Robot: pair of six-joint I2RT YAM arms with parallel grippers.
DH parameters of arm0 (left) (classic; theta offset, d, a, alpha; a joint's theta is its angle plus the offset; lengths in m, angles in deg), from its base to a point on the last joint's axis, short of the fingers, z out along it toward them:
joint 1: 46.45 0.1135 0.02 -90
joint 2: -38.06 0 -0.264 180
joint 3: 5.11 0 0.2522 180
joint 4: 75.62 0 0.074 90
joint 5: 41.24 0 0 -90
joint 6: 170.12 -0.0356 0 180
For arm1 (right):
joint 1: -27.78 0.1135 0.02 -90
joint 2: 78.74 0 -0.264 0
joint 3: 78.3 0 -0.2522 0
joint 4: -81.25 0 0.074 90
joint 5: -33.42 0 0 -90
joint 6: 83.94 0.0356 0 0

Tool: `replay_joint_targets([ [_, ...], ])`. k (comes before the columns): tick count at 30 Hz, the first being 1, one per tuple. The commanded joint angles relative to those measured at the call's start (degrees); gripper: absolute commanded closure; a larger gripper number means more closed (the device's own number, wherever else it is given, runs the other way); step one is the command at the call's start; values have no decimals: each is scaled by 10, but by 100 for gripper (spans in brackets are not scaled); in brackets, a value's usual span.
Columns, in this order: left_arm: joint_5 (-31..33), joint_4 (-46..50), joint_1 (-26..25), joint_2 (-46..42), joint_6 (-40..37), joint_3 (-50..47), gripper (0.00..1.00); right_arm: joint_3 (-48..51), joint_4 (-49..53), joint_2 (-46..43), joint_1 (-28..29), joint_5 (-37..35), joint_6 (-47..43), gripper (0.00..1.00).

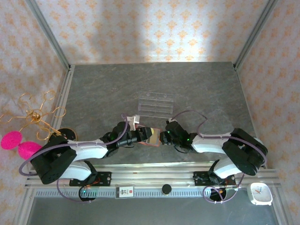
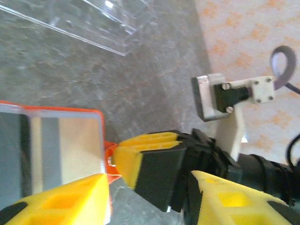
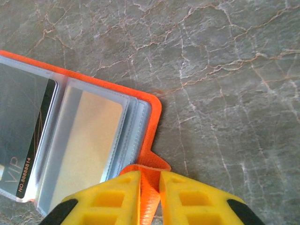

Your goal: Take the credit cards out of the card holder

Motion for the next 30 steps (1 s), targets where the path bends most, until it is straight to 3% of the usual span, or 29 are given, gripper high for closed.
replay_joint_targets([
  [1,74,154,-14,-11,-99,42,50,0,9,23,2,-24,1,82],
  [6,108,186,-12,17,-106,40,52,-7,24,36,2,-40,1,82],
  [9,100,165,-5,50,-91,22,56,-13,33,39,2,-45,-4,82],
  [19,63,103,7,104,-64,-4,55,-48,63,54,12,-62,-26,82],
  [24,39,80,11,107,-58,-8,57,-78,84,62,23,-84,-29,70],
  [30,31,73,10,95,-52,-9,63,-82,110,12,23,-111,-40,60],
])
